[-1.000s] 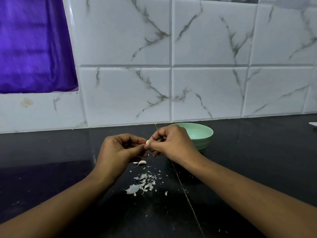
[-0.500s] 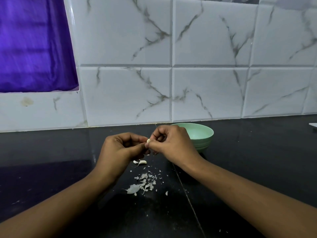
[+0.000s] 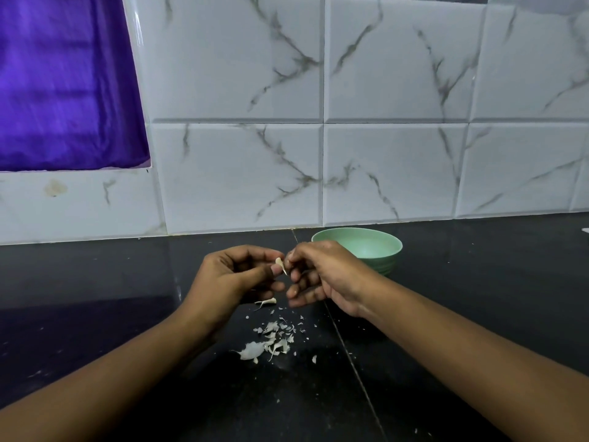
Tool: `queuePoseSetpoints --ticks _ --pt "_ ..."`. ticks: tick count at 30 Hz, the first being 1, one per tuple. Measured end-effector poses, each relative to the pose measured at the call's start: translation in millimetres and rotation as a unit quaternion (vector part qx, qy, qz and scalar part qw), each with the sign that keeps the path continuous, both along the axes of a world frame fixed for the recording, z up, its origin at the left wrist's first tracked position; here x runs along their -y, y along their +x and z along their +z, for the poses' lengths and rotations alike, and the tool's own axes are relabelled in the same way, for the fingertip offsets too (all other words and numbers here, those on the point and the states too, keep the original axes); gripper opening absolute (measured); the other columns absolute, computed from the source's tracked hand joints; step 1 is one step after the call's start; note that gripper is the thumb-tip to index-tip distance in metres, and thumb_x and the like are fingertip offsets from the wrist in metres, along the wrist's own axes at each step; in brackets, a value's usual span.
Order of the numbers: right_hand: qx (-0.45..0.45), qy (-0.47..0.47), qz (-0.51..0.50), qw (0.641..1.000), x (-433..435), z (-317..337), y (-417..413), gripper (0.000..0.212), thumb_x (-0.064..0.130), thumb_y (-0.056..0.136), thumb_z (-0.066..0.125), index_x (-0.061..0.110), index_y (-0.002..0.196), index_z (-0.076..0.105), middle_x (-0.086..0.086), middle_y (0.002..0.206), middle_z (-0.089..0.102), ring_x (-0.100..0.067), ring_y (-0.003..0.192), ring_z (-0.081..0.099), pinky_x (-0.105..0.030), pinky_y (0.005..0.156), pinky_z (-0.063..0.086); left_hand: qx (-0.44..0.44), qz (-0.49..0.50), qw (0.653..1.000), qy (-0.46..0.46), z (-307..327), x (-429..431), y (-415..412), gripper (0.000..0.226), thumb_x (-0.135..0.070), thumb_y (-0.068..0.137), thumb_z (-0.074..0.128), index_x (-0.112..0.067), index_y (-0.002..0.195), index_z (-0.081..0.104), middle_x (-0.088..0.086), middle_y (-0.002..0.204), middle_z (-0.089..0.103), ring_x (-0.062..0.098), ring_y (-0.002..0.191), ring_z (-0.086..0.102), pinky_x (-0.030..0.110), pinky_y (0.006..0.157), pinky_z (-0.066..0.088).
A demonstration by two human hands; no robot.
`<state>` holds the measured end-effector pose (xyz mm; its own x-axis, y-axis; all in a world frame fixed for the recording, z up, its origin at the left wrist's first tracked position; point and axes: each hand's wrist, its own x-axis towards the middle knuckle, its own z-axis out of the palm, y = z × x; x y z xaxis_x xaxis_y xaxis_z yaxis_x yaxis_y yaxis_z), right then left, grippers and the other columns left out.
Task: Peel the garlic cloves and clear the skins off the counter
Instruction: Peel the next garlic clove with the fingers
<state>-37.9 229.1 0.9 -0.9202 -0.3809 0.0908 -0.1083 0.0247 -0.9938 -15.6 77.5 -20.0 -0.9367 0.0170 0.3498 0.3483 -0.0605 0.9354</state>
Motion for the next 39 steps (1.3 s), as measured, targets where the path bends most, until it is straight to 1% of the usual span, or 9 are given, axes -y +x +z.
queuePoseSetpoints --ticks 4,9,13,20,24,27,32,36,39 --pt "-0.034 0.024 -0.001 0.999 -3 -1 -3 0.016 0.011 0.091 0.056 0.008 0.075 0.059 -0.002 0.059 0.053 -0.014 0.048 0.058 -0.031 0.053 0.056 0.018 0.007 0.999 0.027 1 3 -1 0.014 -0.002 0.073 0.067 -0.006 0.087 0.068 0.005 0.068 0.071 0.013 0.056 0.068 0.018 0.049 0.051" --pt "-0.073 0.035 -0.019 0.996 -12 5 -5 0.021 0.003 0.079 0.072 0.012 0.068 0.056 0.001 0.056 0.056 -0.01 0.045 0.055 -0.027 0.049 0.053 0.029 0.005 0.999 0.043 2 5 -1 0.019 -0.009 0.071 0.067 -0.007 0.091 0.069 0.003 0.069 0.07 0.012 0.057 0.067 0.018 0.05 0.052" --pt "-0.105 0.026 -0.032 0.994 -16 11 -4 0.023 -0.006 0.08 0.065 0.012 0.07 0.057 0.003 0.062 0.059 -0.008 0.052 0.057 -0.027 0.051 0.055 0.033 -0.007 0.998 0.044 3 7 0 0.024 -0.014 0.067 0.067 -0.009 0.091 0.069 0.001 0.074 0.071 0.013 0.06 0.068 0.02 0.051 0.053" --pt "-0.103 0.08 -0.025 0.991 -15 13 -2 0.026 0.022 0.096 0.046 0.011 0.088 0.069 -0.006 0.074 0.072 -0.019 0.064 0.066 -0.028 0.06 0.05 0.026 -0.007 0.999 0.026 2 8 -1 0.009 -0.005 0.08 0.063 -0.009 0.087 0.068 0.002 0.073 0.07 0.014 0.056 0.066 0.021 0.048 0.051" --pt "-0.149 0.1 -0.017 0.984 -10 5 -4 0.016 0.029 0.087 0.066 0.013 0.088 0.069 0.0 0.073 0.071 -0.016 0.067 0.067 -0.025 0.058 0.05 0.024 0.002 0.999 0.025 1 8 -2 0.008 -0.006 0.077 0.066 -0.008 0.085 0.067 0.003 0.07 0.069 0.014 0.053 0.065 0.02 0.046 0.05" --pt "-0.212 0.135 -0.035 0.967 -7 0 -5 0.005 0.021 0.082 0.073 0.02 0.081 0.068 0.006 0.065 0.068 -0.012 0.064 0.067 -0.022 0.054 0.049 0.025 -0.003 0.999 0.026 1 6 -2 0.018 -0.013 0.066 0.069 -0.007 0.083 0.067 0.007 0.07 0.07 0.013 0.052 0.065 0.019 0.045 0.05" --pt "-0.328 0.188 -0.085 0.922 -8 1 -6 0.014 0.019 0.079 0.076 0.025 0.071 0.066 0.012 0.056 0.063 -0.001 0.056 0.062 -0.018 0.053 0.046 0.016 -0.003 1.0 0.012 1 6 -1 0.022 -0.016 0.065 0.07 -0.007 0.085 0.07 0.009 0.076 0.073 0.014 0.054 0.066 0.02 0.048 0.052" --pt "-0.405 0.266 -0.117 0.867 -7 0 -2 0.01 0.027 0.079 0.075 0.026 0.072 0.067 0.013 0.061 0.063 -0.002 0.063 0.062 -0.029 0.065 0.053 -0.007 0.013 1.0 -0.013 0 8 -3 0.011 -0.009 0.073 0.069 -0.004 0.083 0.069 0.01 0.073 0.073 0.014 0.053 0.066 0.02 0.048 0.052" --pt "-0.414 0.286 -0.115 0.856 -6 -1 0 0.011 0.029 0.083 0.071 0.026 0.073 0.066 0.012 0.062 0.064 -0.004 0.064 0.062 -0.032 0.068 0.053 -0.036 0.017 0.999 -0.036 2 10 -4 0.014 -0.011 0.072 0.07 -0.003 0.083 0.069 0.013 0.073 0.072 0.015 0.054 0.067 0.021 0.051 0.053"
